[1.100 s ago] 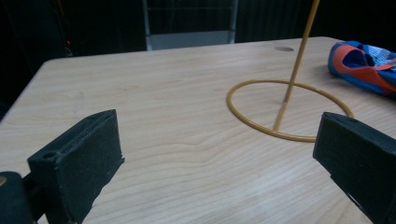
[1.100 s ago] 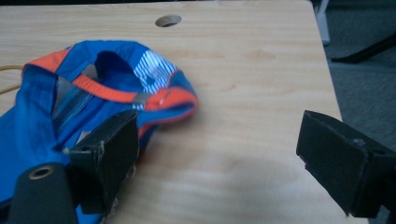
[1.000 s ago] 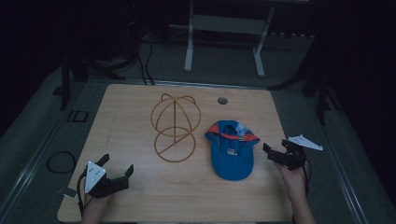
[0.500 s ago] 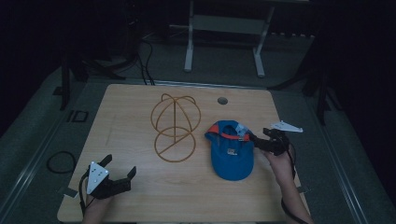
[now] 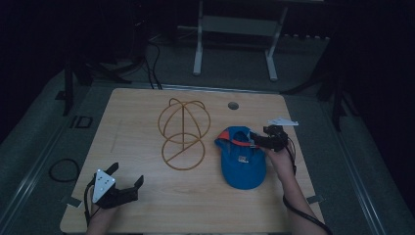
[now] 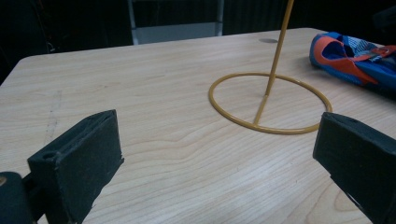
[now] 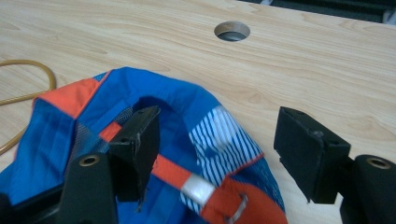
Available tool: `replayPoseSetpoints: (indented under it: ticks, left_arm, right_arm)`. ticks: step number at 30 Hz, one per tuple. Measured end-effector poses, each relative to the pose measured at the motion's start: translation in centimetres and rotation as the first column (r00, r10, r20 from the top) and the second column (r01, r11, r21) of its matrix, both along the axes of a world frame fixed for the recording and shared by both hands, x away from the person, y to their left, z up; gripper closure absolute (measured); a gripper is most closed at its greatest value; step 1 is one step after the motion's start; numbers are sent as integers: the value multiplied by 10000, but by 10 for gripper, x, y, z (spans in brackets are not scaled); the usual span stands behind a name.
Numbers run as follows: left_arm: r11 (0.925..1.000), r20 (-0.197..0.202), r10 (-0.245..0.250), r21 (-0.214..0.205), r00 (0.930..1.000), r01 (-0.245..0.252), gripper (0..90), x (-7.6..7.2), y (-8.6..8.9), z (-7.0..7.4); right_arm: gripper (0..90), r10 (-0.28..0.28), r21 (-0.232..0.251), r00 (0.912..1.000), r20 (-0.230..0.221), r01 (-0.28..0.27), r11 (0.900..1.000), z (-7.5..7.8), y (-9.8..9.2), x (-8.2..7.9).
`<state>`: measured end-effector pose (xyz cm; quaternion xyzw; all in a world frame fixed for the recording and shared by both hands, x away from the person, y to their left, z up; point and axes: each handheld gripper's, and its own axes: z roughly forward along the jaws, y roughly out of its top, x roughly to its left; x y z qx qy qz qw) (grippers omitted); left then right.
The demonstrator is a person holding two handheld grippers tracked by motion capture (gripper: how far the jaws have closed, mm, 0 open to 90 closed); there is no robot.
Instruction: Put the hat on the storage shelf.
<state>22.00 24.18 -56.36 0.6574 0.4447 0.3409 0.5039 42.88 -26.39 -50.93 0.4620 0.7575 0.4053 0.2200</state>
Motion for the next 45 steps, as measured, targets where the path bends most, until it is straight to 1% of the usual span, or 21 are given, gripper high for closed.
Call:
replayPoseSetpoints:
  ticks: [2,4,8,9,11,13,14,18,22,25,26,27,29,31,32,34,35,39,42,43,45]
  left_arm:
    - [10000,-22,-16,33,10000,16,15,0,0,0]
    - [10000,-40,-16,19,10000,16,15,0,0,0]
    - [10000,-51,-6,12,10000,7,14,-1,0,0]
    - [10000,-46,18,27,10000,-18,14,-1,0,0]
    - [10000,-88,2,-17,10000,-2,15,0,0,-1]
    - [10000,-111,8,10,9999,-8,15,-1,1,-1]
    - [10000,-116,-14,-19,9999,14,15,0,1,-1]
    - [10000,-141,7,-53,9999,-8,15,-1,2,-1]
    - [10000,-169,-7,-96,9999,5,14,0,2,-1]
    - [10000,-170,-6,-89,9999,4,15,0,2,-1]
    - [10000,-174,-5,-92,9998,4,15,0,2,-1]
    - [10000,-179,-9,-94,9998,8,15,0,2,-1]
    - [10000,-189,-16,-88,9998,14,15,0,2,-1]
    - [10000,-194,-13,-83,9998,11,15,0,2,-1]
    - [10000,-216,-24,-74,9998,22,15,0,1,-2]
    - [10000,-223,-44,-75,9997,43,15,0,1,-1]
    - [10000,-221,-45,-69,9997,43,15,0,1,-2]
    - [10000,-233,-45,-77,9997,43,15,0,1,-2]
    - [10000,-237,-43,-39,9997,42,15,0,1,-2]
    - [10000,-242,-38,-46,9997,37,15,0,1,-2]
    - [10000,-236,-18,-62,9997,17,15,0,2,-2]
  right_arm:
    - [312,-16,-31,10000,-47,16,10000,-1,2,3]
    - [312,-61,-293,9995,-294,52,9996,-8,11,16]
    - [315,5,-543,9984,-565,-36,9985,-14,18,25]
    - [315,5,-543,9984,-565,-36,9985,-14,18,25]
    - [316,64,-995,9977,-681,-132,9949,-21,24,30]
    - [316,64,-995,9977,-681,-132,9949,-21,24,30]
    - [318,61,-1338,9951,-991,-194,9908,-28,28,33]
    - [341,97,-1401,9929,-1190,-265,9898,-32,28,35]
    - [377,305,-1827,9864,-1615,-603,9813,-38,30,36]
    - [419,396,-2073,9860,-1622,-733,9755,-39,31,35]
    - [450,547,-2336,9855,-1605,-918,9680,-41,33,34]
    - [467,554,-2330,9854,-1611,-925,9681,-41,33,34]
    - [562,618,-2352,9851,-1607,-990,9669,-40,33,33]
    - [562,618,-2352,9851,-1607,-990,9669,-40,33,33]
    - [599,651,-2332,9846,-1625,-1024,9670,-40,33,33]
    - [789,1024,-2376,9806,-1671,-1409,9611,-40,35,30]
    - [824,976,-2481,9812,-1667,-1376,9589,-40,36,30]
    - [875,825,-2652,9843,-1559,-1222,9564,-40,37,28]
    - [881,784,-2697,9860,-1470,-1163,9559,-41,38,27]
    - [886,657,-2645,9874,-1443,-1024,9589,-40,38,26]
    - [887,631,-2667,9889,-1347,-975,9588,-40,38,25]
